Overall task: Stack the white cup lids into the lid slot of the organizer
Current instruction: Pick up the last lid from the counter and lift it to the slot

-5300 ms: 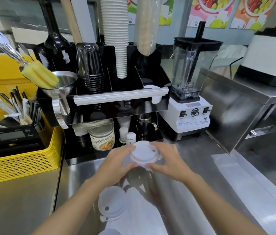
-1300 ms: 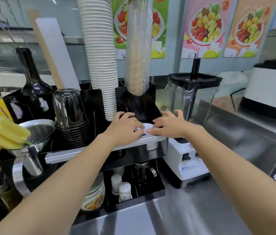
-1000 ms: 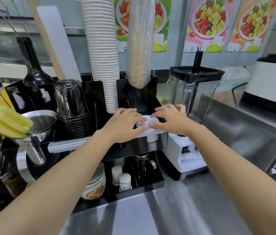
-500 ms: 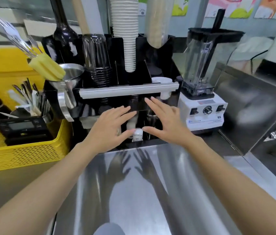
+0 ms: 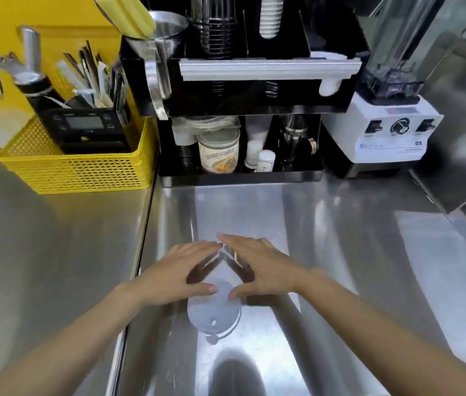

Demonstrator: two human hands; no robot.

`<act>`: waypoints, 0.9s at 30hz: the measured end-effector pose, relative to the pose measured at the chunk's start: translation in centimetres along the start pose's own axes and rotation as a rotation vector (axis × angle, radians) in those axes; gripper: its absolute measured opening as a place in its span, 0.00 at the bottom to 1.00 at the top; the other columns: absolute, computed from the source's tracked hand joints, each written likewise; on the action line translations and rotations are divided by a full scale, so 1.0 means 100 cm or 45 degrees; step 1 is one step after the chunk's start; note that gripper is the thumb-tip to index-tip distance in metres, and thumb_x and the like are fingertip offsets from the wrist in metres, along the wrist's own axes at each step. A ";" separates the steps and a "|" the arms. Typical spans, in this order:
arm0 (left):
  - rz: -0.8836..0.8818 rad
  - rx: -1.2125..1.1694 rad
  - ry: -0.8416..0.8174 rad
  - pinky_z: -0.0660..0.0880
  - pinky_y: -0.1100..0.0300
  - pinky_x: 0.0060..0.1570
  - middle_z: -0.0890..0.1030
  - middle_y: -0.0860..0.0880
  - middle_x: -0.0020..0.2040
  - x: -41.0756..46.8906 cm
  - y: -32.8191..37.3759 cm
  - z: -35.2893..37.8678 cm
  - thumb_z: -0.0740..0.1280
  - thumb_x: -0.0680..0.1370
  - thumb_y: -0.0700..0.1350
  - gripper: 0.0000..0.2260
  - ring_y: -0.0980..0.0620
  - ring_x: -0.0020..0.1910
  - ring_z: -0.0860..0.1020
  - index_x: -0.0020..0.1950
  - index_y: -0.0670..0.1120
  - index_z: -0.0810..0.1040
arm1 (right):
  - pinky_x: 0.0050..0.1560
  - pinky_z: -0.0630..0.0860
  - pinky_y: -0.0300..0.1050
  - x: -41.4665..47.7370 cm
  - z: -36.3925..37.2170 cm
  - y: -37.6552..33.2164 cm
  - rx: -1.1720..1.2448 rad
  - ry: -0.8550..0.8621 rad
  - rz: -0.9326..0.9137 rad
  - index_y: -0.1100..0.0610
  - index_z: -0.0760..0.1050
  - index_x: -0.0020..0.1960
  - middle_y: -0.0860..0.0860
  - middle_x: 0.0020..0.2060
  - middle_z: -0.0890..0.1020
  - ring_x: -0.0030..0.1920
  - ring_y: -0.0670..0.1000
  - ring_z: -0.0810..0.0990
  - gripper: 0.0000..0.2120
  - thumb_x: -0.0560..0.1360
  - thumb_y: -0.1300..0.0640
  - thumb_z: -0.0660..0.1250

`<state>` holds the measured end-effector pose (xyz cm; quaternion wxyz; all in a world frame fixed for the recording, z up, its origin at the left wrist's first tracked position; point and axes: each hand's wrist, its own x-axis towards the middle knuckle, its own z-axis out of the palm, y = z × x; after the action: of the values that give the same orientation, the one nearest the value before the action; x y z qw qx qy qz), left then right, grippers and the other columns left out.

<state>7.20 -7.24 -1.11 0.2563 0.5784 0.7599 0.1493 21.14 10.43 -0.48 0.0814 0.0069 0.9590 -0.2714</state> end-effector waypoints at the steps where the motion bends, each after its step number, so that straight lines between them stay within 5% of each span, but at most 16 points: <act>1: 0.016 -0.014 -0.048 0.53 0.54 0.70 0.58 0.57 0.74 -0.006 0.001 0.005 0.61 0.65 0.72 0.39 0.57 0.72 0.53 0.71 0.61 0.51 | 0.68 0.52 0.47 -0.002 0.008 -0.004 0.003 -0.026 -0.016 0.45 0.45 0.73 0.48 0.74 0.58 0.71 0.50 0.58 0.46 0.66 0.36 0.68; 5: 0.054 0.008 -0.089 0.50 0.64 0.65 0.60 0.63 0.66 -0.020 0.004 0.022 0.73 0.60 0.62 0.44 0.63 0.65 0.55 0.70 0.58 0.54 | 0.66 0.56 0.45 -0.005 0.033 -0.014 0.046 -0.109 -0.050 0.43 0.47 0.72 0.45 0.72 0.62 0.68 0.47 0.61 0.47 0.63 0.39 0.73; 11: 0.026 -0.053 0.038 0.57 0.63 0.63 0.68 0.63 0.62 -0.017 0.000 0.037 0.72 0.61 0.62 0.36 0.61 0.63 0.64 0.65 0.62 0.61 | 0.67 0.55 0.46 -0.010 0.050 -0.017 0.093 -0.051 0.034 0.49 0.48 0.73 0.48 0.72 0.63 0.69 0.50 0.61 0.47 0.64 0.41 0.72; 16: 0.034 -0.281 0.040 0.61 0.68 0.60 0.70 0.65 0.59 -0.003 0.017 0.017 0.74 0.60 0.61 0.34 0.63 0.60 0.67 0.63 0.63 0.64 | 0.69 0.58 0.48 -0.011 0.037 -0.008 0.216 0.028 0.132 0.44 0.47 0.73 0.45 0.72 0.61 0.69 0.48 0.59 0.48 0.63 0.43 0.74; 19: 0.008 -0.354 0.113 0.63 0.66 0.62 0.67 0.63 0.65 0.017 0.026 -0.005 0.74 0.65 0.56 0.34 0.64 0.63 0.66 0.66 0.63 0.60 | 0.69 0.62 0.51 -0.010 0.008 0.002 0.211 0.177 0.217 0.44 0.49 0.72 0.46 0.72 0.61 0.70 0.49 0.59 0.48 0.62 0.42 0.74; 22: -0.021 -0.295 0.315 0.62 0.61 0.65 0.65 0.61 0.65 0.045 0.033 -0.030 0.71 0.68 0.56 0.33 0.59 0.66 0.64 0.70 0.54 0.61 | 0.67 0.60 0.44 -0.011 -0.035 0.009 0.288 0.423 0.295 0.50 0.53 0.73 0.49 0.71 0.64 0.69 0.50 0.61 0.46 0.63 0.49 0.76; 27: 0.179 -0.181 0.563 0.62 0.57 0.66 0.69 0.57 0.65 0.091 0.064 -0.081 0.66 0.74 0.54 0.26 0.57 0.65 0.66 0.69 0.51 0.64 | 0.59 0.67 0.45 -0.011 -0.104 0.012 0.310 0.800 0.261 0.53 0.63 0.66 0.47 0.60 0.71 0.61 0.49 0.70 0.39 0.61 0.47 0.76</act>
<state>5.97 3.82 6.99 0.1128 0.5635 0.7431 0.3427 20.73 16.88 7.86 -0.1922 0.1959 0.8921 -0.3589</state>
